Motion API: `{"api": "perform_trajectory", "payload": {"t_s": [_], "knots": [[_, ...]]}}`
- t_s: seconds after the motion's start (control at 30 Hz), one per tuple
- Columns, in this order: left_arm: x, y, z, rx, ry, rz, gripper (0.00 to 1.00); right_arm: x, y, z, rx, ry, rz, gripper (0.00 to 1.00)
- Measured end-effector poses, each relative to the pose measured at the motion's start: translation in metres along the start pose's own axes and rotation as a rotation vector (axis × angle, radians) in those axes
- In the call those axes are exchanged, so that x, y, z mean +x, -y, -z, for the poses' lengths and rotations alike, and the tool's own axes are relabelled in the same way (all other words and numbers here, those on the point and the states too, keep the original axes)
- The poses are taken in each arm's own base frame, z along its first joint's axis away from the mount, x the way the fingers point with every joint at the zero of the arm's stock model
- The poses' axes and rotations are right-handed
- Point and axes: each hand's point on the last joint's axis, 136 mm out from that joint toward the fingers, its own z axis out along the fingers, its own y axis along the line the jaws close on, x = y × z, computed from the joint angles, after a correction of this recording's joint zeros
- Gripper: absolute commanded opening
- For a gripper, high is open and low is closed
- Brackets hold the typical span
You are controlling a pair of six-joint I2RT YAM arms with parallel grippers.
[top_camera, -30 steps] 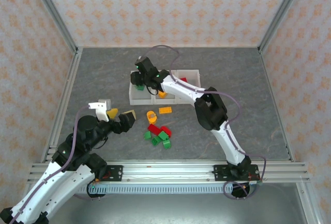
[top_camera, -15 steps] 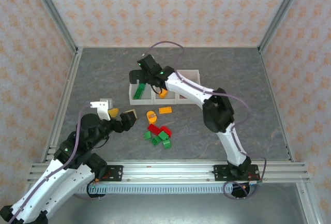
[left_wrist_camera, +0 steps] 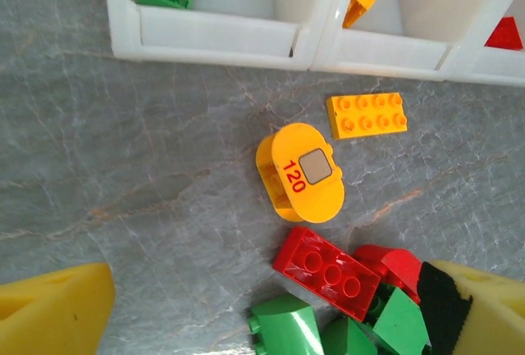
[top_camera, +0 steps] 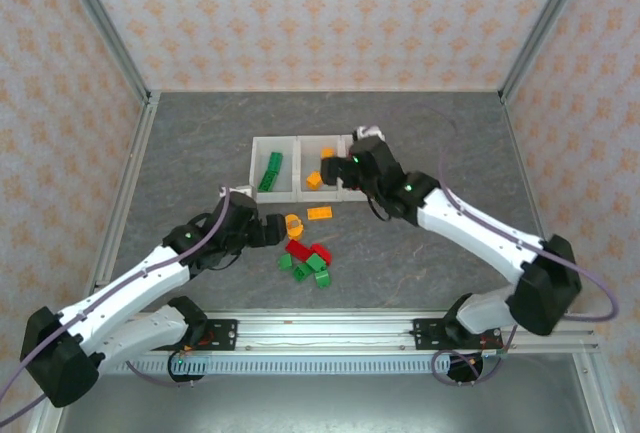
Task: Sort the legos into containers by color
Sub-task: Pick up the lego from the center of the table.
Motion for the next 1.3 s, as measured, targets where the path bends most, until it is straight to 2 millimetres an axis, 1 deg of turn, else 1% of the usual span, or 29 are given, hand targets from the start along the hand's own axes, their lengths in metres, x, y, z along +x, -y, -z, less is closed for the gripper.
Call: {"api": "perform_trajectory", "payload": {"t_s": [0.1,0.17,0.27,0.3,0.37,0.5,0.63,0.77,0.87,0.93,1.07,1.2,1.3], "knots": [[0.004,0.003,-0.008,-0.032,-0.018,0.011,0.93,0.023,0.034,0.022,0.054,0.037,0.015,1.0],[0.005,0.006,-0.017,-0.064,-0.035,0.018,0.93,0.028,0.051,0.04,0.062,0.091,0.005,1.0],[0.007,0.01,-0.031,-0.109,-0.071,0.017,0.93,0.029,0.062,0.064,0.024,0.175,-0.012,1.0],[0.009,0.012,-0.036,-0.118,-0.083,0.016,0.94,0.03,0.063,0.069,0.009,0.194,-0.017,1.0],[0.012,0.016,-0.048,-0.144,-0.114,0.008,0.98,0.035,0.064,0.074,-0.028,0.214,-0.031,1.0],[0.015,0.021,-0.073,-0.209,-0.167,-0.008,0.99,0.051,0.06,0.068,-0.07,0.169,-0.052,1.0],[0.01,0.026,-0.091,-0.259,-0.188,-0.021,0.99,0.08,0.062,0.051,-0.07,0.07,-0.067,1.0],[0.005,0.031,-0.102,-0.286,-0.194,-0.03,0.94,0.108,0.069,0.042,-0.054,-0.014,-0.074,1.0],[0.006,0.032,-0.11,-0.304,-0.208,-0.037,0.87,0.123,0.073,0.04,-0.054,-0.051,-0.081,1.0],[0.01,0.03,-0.115,-0.318,-0.223,-0.045,0.84,0.123,0.073,0.042,-0.059,-0.047,-0.085,1.0],[0.021,0.021,-0.124,-0.355,-0.26,-0.06,0.76,0.112,0.074,0.05,-0.063,0.006,-0.097,1.0],[0.023,0.02,-0.126,-0.362,-0.267,-0.062,0.71,0.099,0.088,0.057,0.002,0.077,-0.118,1.0],[0.023,0.02,-0.126,-0.361,-0.268,-0.062,0.69,0.09,0.095,0.064,0.033,0.128,-0.135,1.0]]}}
